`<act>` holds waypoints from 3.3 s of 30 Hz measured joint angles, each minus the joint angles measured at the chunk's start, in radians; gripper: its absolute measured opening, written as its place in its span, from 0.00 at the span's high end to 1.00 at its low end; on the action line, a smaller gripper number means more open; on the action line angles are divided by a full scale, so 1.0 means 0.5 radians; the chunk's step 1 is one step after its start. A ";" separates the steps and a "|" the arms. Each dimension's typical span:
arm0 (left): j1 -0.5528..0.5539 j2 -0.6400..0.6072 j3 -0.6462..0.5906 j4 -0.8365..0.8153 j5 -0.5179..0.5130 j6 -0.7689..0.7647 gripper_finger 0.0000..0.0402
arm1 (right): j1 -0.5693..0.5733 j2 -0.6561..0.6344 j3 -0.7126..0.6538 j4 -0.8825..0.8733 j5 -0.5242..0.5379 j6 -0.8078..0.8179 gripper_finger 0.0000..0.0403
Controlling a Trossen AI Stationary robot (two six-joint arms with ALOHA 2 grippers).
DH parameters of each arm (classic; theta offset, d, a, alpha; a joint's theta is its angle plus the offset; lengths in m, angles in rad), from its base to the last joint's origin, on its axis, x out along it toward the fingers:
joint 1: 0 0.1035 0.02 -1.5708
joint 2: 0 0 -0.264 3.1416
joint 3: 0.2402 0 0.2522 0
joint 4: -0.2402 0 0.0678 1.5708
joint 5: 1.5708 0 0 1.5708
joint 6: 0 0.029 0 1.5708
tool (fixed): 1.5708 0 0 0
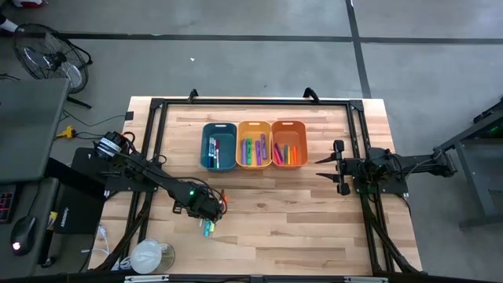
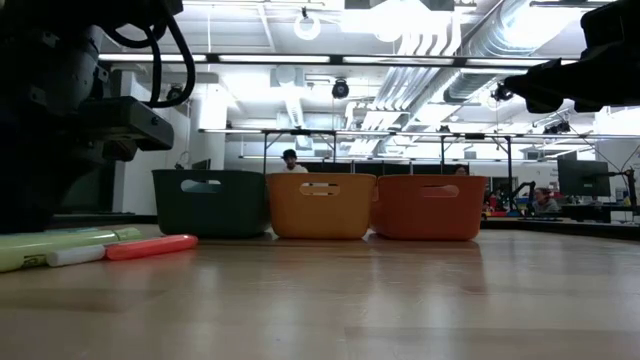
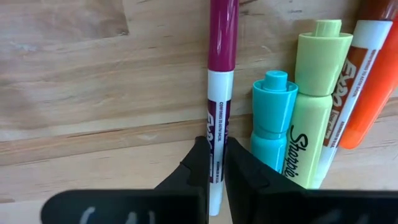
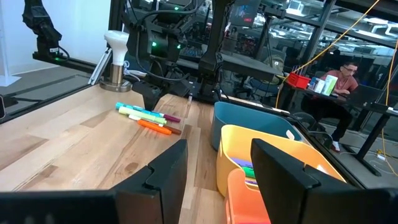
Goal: Pick & Place Markers
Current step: Put the dark red marker pen into the blue bin
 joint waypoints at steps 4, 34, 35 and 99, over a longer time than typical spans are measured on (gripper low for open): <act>0.000 0.000 0.000 -0.001 0.000 0.001 0.96 | -0.001 0.000 0.000 0.001 0.000 0.000 0.59; 0.111 -0.307 0.592 -1.070 -0.436 0.065 0.99 | 0.000 0.002 0.000 0.001 -0.002 0.000 0.59; 0.116 -0.307 0.594 -1.060 -0.438 0.072 0.99 | -0.001 0.002 0.000 0.001 -0.001 0.000 0.59; 0.420 -0.740 -0.414 -0.964 -0.114 0.215 0.52 | 0.000 0.001 0.000 0.001 -0.001 0.000 0.59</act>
